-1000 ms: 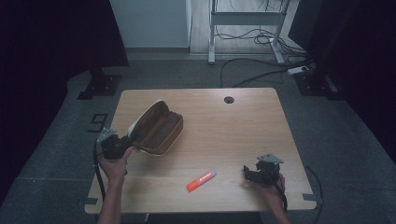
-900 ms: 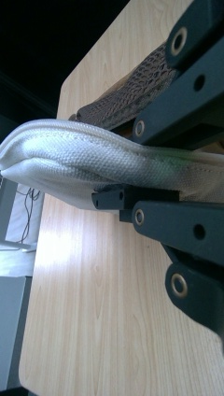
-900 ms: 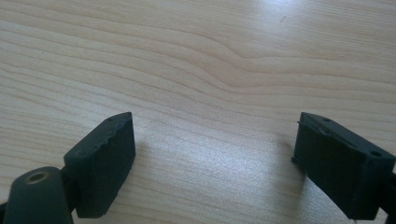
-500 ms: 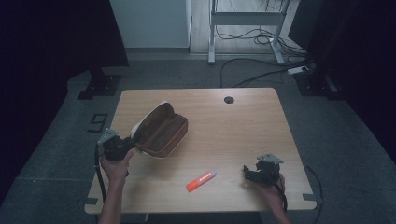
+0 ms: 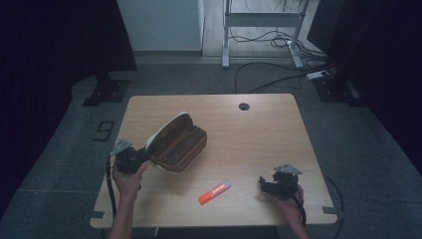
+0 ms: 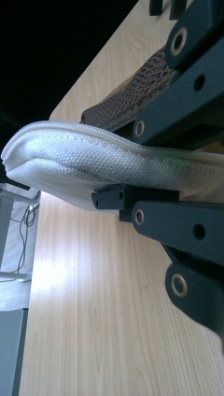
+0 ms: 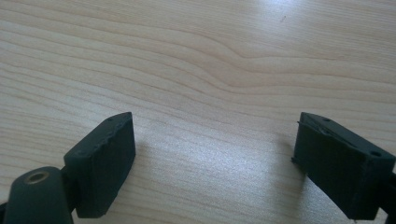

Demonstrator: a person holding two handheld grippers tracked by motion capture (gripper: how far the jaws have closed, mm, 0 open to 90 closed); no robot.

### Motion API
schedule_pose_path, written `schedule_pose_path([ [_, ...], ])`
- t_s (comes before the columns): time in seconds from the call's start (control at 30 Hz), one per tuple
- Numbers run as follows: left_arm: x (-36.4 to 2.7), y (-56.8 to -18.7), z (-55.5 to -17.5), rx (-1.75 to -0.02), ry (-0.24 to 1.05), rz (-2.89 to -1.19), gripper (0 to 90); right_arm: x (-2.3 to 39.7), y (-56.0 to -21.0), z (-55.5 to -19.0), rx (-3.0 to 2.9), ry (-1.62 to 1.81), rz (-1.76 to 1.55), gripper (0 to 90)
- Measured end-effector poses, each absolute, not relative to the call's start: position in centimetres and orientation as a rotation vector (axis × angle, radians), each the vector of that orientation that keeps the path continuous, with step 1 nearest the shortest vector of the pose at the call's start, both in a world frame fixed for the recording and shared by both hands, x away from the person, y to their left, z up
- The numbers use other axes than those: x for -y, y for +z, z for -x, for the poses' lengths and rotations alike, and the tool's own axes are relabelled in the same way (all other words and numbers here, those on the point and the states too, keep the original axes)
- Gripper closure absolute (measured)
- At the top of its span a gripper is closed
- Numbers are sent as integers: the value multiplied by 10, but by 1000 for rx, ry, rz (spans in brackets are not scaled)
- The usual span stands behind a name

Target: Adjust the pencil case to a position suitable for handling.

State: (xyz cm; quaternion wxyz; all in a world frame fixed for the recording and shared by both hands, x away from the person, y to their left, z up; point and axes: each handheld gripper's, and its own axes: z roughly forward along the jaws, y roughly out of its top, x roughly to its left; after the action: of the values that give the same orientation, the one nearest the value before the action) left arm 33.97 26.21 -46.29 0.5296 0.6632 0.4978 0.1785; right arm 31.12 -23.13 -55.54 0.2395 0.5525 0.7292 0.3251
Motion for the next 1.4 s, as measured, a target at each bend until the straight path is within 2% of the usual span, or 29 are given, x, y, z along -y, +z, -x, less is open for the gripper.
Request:
schedule_pose_path([
  [1.4,-220,-488,-344,-1061,345,-1710,836,231,-555,-311,-1997,890,-1512,123],
])
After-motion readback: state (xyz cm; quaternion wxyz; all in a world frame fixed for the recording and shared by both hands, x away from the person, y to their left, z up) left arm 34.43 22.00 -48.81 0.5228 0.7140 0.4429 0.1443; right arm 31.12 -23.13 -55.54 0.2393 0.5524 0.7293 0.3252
